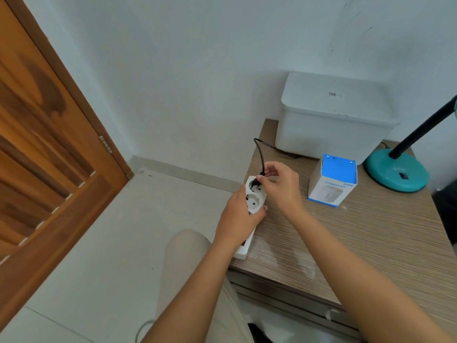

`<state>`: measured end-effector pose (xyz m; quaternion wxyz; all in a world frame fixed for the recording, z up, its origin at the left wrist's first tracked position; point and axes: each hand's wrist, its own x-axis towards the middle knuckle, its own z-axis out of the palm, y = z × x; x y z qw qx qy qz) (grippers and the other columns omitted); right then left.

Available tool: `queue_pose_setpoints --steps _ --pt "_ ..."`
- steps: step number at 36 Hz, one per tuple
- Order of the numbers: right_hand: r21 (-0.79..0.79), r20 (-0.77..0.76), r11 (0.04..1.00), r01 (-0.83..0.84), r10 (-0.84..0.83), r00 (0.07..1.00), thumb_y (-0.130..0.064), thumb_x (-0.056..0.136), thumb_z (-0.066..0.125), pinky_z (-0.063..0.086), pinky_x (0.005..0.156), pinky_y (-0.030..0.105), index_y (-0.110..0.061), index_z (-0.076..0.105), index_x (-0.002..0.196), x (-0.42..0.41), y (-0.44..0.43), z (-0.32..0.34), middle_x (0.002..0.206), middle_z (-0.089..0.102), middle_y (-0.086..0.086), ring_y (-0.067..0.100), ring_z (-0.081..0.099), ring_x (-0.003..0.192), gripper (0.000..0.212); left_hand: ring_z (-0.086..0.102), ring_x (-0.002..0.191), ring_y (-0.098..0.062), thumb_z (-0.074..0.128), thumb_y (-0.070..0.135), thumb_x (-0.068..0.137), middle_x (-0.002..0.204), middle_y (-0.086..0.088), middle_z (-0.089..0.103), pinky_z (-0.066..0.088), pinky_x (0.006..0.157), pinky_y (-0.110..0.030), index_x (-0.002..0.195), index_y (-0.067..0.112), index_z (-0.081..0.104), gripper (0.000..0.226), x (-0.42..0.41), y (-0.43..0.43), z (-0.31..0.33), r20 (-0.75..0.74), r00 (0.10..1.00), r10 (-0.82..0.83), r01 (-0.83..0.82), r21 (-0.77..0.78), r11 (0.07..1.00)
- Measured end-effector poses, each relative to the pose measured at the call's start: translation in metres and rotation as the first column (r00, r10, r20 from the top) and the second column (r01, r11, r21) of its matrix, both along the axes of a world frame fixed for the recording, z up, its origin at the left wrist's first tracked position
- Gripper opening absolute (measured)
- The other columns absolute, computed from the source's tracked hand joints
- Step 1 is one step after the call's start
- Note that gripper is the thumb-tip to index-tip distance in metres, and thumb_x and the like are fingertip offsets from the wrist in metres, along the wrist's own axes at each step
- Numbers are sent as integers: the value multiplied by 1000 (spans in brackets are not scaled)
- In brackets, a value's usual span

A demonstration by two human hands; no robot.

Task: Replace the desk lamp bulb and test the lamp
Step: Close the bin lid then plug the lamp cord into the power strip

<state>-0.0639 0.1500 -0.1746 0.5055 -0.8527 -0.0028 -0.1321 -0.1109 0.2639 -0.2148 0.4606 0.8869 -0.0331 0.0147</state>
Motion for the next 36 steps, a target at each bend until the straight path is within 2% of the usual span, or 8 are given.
queue_pose_setpoints --steps 3,10,14,18,22,26,30,36 --pt "-55 20 998 -28 29 999 2 75 69 39 66 -2 -2 65 88 -1 0 1 85 62 7 12 54 77 14 56 96 -11 62 40 81 105 6 57 51 79 -31 125 27 44 50 1 0 0 0 1000 0 0 -3 1000" --pt "-146 18 987 -67 71 997 3 75 69 44 68 8 -4 66 84 -3 1 3 81 59 1 12 55 78 12 56 93 -11 62 40 81 104 6 57 47 71 -25 125 26 44 49 1 0 -1 4 1000 -7 7 -2 1000" --pt "-172 14 982 -74 78 997 4 74 68 45 68 8 -3 66 84 -4 1 4 81 60 2 14 56 79 12 56 93 -10 62 38 81 104 6 56 46 72 -25 124 26 45 48 1 0 0 3 1000 -8 8 -6 1000" --pt "-189 5 980 -58 60 998 5 73 68 50 70 21 0 66 82 -5 2 3 82 64 9 16 56 77 11 56 94 -11 63 39 80 103 6 57 48 74 -26 120 26 46 45 1 0 -1 2 1000 -6 6 -11 1000" --pt "-129 -3 991 -14 14 1000 4 73 68 49 68 16 -3 67 84 -4 2 2 78 62 4 15 56 74 13 55 95 -12 62 40 81 105 5 57 47 74 -26 123 25 46 48 2 0 -2 0 1000 -2 2 0 1000" --pt "-51 -73 999 15 -19 997 1 73 70 44 63 4 -4 67 85 -1 2 1 76 61 1 13 56 72 14 55 97 -13 62 40 81 107 4 57 47 75 -27 126 24 44 50 1 0 -3 4 1000 -2 2 9 1000" --pt "-98 -108 994 -42 32 994 1 72 72 41 62 -1 -4 68 84 1 5 0 78 63 2 13 58 74 14 55 97 -13 62 39 81 107 3 57 46 75 -26 127 22 44 52 2 0 -2 12 1000 -1 1 15 1000" --pt "-135 -166 986 -94 71 984 -7 72 73 43 59 3 -8 69 82 2 2 2 81 69 7 14 61 74 11 55 95 -12 62 39 82 106 4 57 45 73 -25 129 22 43 54 0 0 -1 6 1000 2 -2 5 1000"
